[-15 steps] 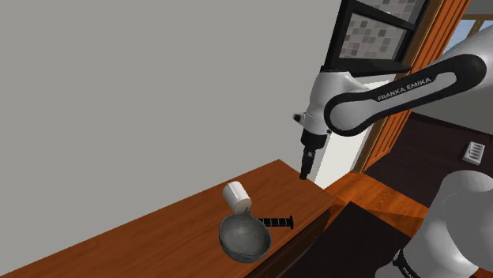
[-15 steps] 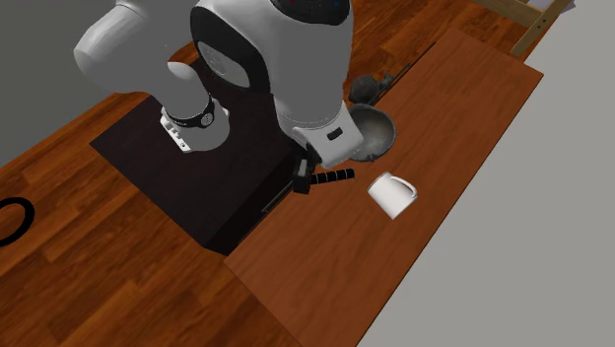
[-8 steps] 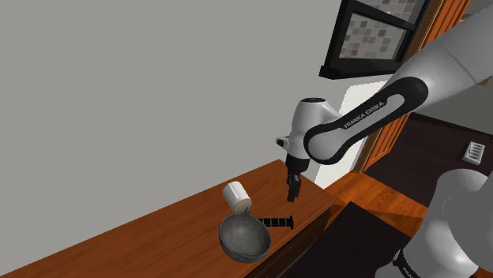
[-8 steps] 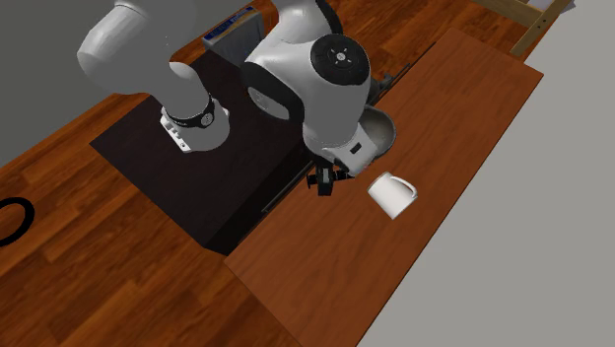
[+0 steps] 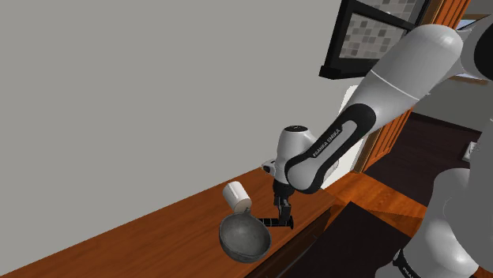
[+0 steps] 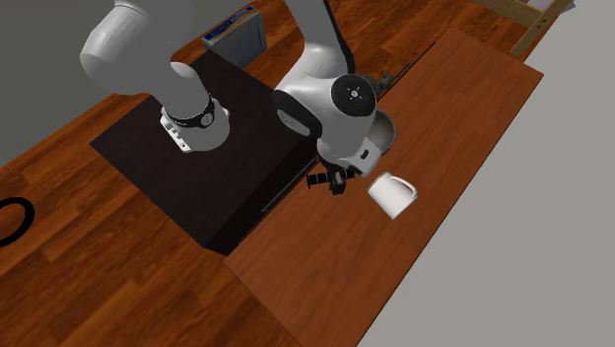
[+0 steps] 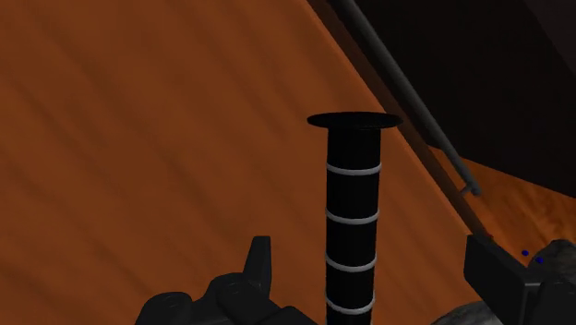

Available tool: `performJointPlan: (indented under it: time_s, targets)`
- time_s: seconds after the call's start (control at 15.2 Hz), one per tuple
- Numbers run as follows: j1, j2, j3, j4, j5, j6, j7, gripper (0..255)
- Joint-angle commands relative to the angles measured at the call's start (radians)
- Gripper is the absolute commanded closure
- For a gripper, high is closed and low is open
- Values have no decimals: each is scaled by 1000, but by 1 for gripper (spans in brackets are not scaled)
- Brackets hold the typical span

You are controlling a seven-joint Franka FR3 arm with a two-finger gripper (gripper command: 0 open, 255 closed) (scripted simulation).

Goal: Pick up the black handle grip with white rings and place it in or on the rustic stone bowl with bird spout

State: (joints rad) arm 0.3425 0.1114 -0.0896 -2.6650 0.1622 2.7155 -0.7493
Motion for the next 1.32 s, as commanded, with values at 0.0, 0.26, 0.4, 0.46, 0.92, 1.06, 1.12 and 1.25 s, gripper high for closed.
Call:
performJointPlan:
  time_s: [0.0, 0.26, 0.4, 0.46, 0.92, 1.06, 1.12, 1.25]
  targets:
    - [0, 42, 10, 10, 22, 31, -21, 0]
    - [-8, 109, 29, 17, 59, 90, -48, 0]
    - [-13, 136, 39, 21, 73, 113, -59, 0]
    - [-14, 136, 39, 21, 73, 113, -58, 0]
    - [-14, 136, 39, 21, 73, 113, -58, 255]
    - [-14, 136, 39, 21, 73, 113, -58, 255]
    - [-14, 136, 39, 21, 73, 113, -58, 255]
    - [-14, 136, 39, 21, 73, 113, -58, 255]
